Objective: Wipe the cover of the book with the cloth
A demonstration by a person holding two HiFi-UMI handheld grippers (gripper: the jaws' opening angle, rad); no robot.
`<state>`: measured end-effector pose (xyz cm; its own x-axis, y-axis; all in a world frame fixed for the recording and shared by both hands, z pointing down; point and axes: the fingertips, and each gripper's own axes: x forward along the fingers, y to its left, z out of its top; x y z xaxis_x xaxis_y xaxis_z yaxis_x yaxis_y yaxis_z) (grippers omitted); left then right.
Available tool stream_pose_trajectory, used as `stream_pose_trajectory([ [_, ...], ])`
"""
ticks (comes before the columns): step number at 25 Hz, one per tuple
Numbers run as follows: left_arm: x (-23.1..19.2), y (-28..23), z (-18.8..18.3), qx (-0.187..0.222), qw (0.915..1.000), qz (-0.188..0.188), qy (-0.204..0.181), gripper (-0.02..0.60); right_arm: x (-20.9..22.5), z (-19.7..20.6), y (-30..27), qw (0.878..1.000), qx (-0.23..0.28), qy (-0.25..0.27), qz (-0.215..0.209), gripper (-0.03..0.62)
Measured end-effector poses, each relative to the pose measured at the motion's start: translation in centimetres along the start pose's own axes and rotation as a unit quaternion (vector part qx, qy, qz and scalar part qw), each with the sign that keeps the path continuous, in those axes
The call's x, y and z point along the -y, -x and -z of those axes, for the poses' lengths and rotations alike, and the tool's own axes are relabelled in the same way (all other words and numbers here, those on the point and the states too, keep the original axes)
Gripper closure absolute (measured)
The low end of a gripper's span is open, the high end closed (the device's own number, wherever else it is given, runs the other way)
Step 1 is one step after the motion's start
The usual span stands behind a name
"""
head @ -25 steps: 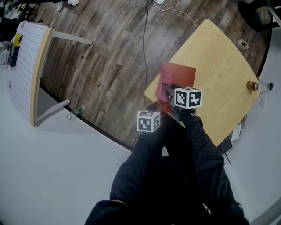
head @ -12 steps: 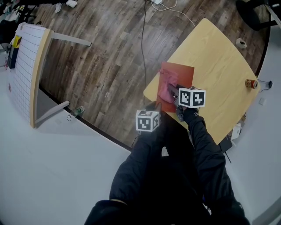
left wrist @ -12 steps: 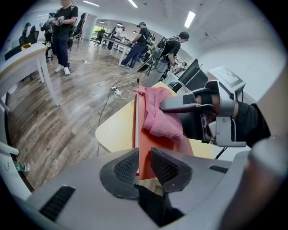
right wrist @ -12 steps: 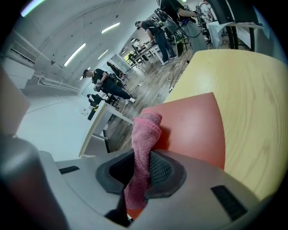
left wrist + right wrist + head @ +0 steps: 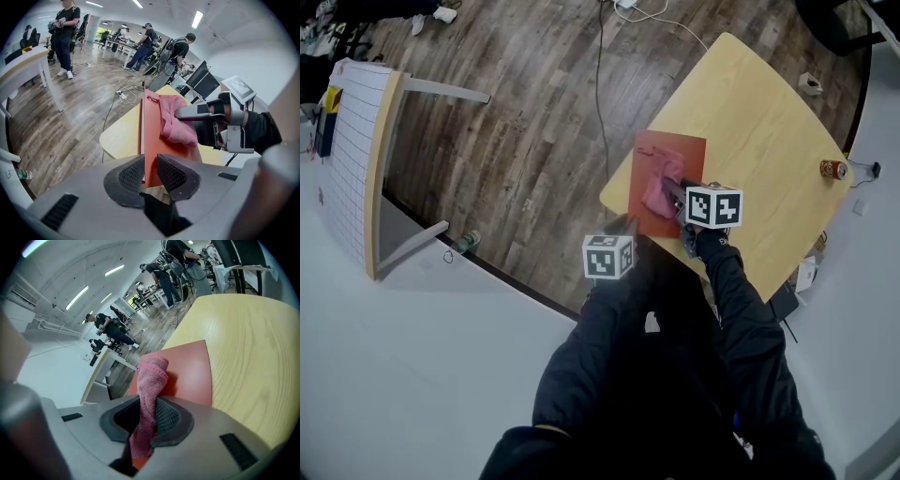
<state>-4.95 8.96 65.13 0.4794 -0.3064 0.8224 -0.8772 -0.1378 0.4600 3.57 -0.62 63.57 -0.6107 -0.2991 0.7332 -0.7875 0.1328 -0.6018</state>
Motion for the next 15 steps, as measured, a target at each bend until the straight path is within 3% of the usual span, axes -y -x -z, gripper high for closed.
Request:
stream_pose_trajectory([
  [15,0.3,-0.1,0.1,-0.002,0.9999,-0.009,-0.004,0.483,4.1,0.3,3.3,1.000,0.012,-0.010,0.018,0.517],
])
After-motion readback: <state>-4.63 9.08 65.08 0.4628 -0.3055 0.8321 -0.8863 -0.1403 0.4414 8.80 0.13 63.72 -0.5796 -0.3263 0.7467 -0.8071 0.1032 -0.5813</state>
